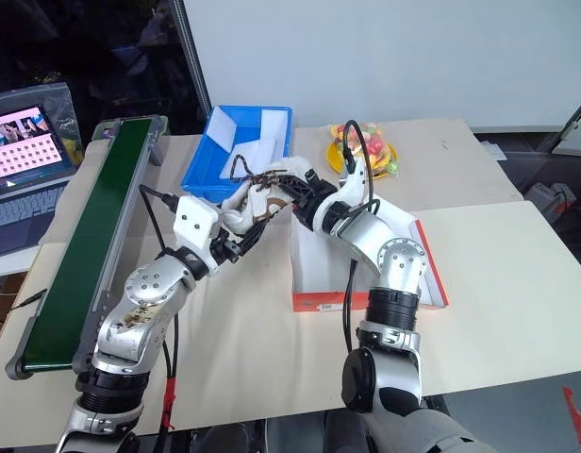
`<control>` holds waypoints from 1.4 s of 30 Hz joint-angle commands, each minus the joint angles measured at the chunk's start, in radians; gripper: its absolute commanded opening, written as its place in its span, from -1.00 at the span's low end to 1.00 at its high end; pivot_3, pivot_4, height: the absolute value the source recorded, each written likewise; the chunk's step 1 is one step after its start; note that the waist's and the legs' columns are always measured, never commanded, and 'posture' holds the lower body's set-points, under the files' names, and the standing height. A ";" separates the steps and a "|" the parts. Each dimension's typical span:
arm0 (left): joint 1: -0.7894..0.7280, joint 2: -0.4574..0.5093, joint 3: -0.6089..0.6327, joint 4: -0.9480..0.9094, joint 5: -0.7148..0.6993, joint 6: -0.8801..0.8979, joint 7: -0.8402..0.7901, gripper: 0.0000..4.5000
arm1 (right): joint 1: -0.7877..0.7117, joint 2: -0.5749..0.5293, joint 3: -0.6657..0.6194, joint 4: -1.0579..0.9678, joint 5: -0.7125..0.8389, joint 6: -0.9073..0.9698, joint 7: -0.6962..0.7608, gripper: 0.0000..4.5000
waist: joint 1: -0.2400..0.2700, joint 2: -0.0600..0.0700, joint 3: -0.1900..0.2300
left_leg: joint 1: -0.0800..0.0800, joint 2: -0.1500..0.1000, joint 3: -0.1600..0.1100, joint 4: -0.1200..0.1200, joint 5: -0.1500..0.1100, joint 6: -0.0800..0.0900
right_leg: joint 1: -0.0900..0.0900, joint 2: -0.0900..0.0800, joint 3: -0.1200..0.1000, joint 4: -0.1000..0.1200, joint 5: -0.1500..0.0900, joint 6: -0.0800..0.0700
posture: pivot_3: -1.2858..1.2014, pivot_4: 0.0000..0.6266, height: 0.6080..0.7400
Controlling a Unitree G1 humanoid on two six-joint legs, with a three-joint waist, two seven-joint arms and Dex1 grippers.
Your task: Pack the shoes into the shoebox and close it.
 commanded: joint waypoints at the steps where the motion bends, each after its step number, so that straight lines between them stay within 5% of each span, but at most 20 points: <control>1: 0.000 0.011 -0.034 -0.008 0.018 -0.021 -0.028 0.98 | -0.029 0.060 0.002 -0.066 0.071 -0.068 -0.007 -0.60 | -0.001 0.000 0.000 | 0.000 0.000 0.000 0.000 0.000 0.000 | 0.000 0.000 0.000 0.000 0.000 0.000 | 0.03 -0.52 1.00; 6: 0.006 0.011 0.014 -0.032 -0.034 -0.026 -0.056 0.98 | -0.044 -0.020 -0.005 -0.033 -0.022 -0.174 0.002 -0.60 | -0.001 0.000 0.000 | 0.000 0.000 0.000 0.000 0.000 0.000 | 0.000 0.000 0.000 0.000 0.000 0.000 | 0.03 -0.52 1.00; 11: 0.042 0.086 0.041 -0.075 -0.094 0.020 -0.154 0.98 | -0.084 -0.264 -0.004 0.016 -0.167 -0.199 0.036 -0.60 | 0.013 0.001 0.001 | 0.000 -0.001 0.000 0.000 0.000 0.000 | 0.000 0.000 0.000 0.000 0.000 0.000 | 0.03 -0.52 1.00; 20: 0.032 0.162 -0.045 -0.054 -0.112 0.014 -0.301 0.98 | -0.226 -0.622 0.175 0.028 -0.155 0.304 0.190 -0.60 | 0.000 0.003 0.002 | 0.000 0.001 0.004 0.000 -0.001 0.002 | 0.000 0.000 0.002 -0.002 0.000 0.000 | 0.03 -0.52 1.00; 25: 0.012 0.168 -0.103 -0.021 -0.083 -0.072 -0.364 0.98 | -0.312 -0.644 0.222 0.148 -0.213 0.511 0.234 -0.60 | 0.006 0.003 0.002 | 0.002 0.002 0.005 0.001 -0.001 0.004 | 0.005 0.001 0.002 -0.004 0.000 0.000 | 0.03 -0.52 1.00; 29: 0.011 0.177 -0.129 -0.010 -0.091 -0.121 -0.430 0.98 | -0.310 -0.700 0.385 0.175 -0.306 0.577 0.357 -0.60 | 0.022 0.003 0.002 | 0.005 0.002 0.004 0.001 -0.002 0.006 | 0.010 0.001 0.000 -0.006 0.000 0.000 | 0.03 -0.52 1.00; 42: 0.011 0.195 -0.136 -0.018 -0.102 -0.134 -0.492 0.98 | -0.339 -0.783 0.757 0.355 -0.620 0.376 0.815 -0.60 | 0.019 0.003 0.002 | 0.006 0.002 0.004 0.002 -0.003 0.007 | 0.011 0.001 0.000 -0.006 0.000 0.001 | 0.03 -0.52 1.00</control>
